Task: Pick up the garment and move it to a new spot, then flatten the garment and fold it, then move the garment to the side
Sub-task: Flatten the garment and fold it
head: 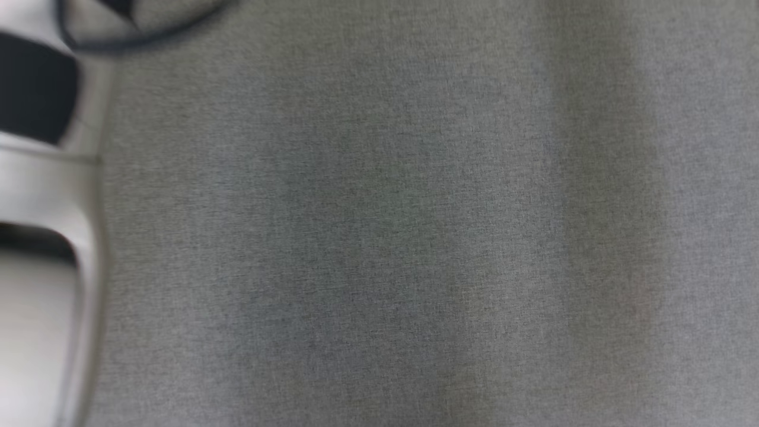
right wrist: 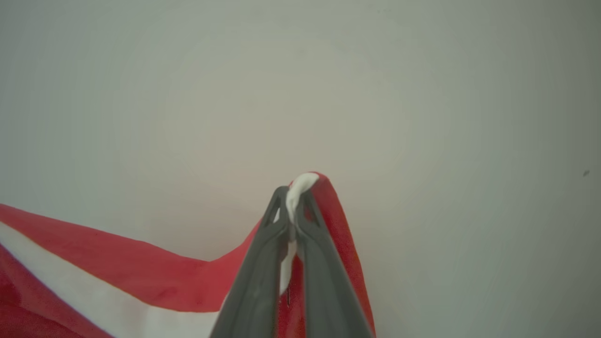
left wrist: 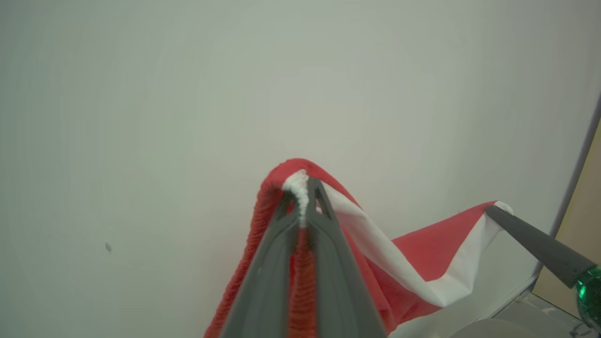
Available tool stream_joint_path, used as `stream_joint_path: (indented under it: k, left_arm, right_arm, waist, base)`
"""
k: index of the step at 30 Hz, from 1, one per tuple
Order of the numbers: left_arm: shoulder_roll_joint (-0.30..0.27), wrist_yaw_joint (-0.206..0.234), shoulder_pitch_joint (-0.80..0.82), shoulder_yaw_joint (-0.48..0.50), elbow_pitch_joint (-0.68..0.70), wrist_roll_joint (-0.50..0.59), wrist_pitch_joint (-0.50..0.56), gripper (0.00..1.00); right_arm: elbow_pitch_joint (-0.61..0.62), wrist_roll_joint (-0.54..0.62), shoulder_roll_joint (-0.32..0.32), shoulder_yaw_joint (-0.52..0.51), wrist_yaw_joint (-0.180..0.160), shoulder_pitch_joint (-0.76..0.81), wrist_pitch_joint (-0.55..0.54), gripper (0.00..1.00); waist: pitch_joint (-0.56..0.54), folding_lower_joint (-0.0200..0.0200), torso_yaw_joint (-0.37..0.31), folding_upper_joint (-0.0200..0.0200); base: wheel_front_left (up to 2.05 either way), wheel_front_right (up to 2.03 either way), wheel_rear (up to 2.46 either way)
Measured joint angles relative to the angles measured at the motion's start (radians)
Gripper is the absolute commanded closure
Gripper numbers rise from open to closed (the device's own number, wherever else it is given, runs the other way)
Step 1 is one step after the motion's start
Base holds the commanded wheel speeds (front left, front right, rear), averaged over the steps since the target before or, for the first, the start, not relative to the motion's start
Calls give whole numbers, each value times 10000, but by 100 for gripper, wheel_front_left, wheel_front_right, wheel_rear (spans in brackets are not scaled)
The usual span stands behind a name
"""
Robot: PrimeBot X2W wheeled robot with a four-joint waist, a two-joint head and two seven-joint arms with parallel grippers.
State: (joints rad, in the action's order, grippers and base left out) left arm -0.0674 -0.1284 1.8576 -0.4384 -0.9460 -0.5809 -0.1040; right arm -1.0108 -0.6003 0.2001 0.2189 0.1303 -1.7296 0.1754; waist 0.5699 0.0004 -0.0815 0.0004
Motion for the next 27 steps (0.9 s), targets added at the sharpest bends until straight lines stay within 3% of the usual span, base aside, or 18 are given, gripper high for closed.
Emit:
stream_joint_path:
  k: [6,14,18,27]
  left_arm:
    - [-297,-10,-2447,-1081,754,-1252,-723,100]
    - [-1185,-8,-6824,-1887,2949,-2564,-878,100]
    - [-1737,729,-9087,-2015,4472,-2452,-1080,100]
    - [-2732,2786,-14296,-2034,8107,-2963,-1220,100]
  right_arm:
    - [1264,-1515,115,1220,0,2610,366,100]
    - [3770,-2899,1442,2675,0,7319,631,100]
    - [4840,-3072,2023,2895,0,9600,683,100]
    - [6380,-3062,2383,2119,0,13499,174,100]
  waist:
    - [61,-2,-146,0]
    - [-989,-6,-235,-3]
    - [-1684,-8,-227,-6]
    - [-2962,-9,-199,-6]
  base:
    - [0,0,0]
    - [0,0,0]
    - [0,0,0]
    - [0,0,0]
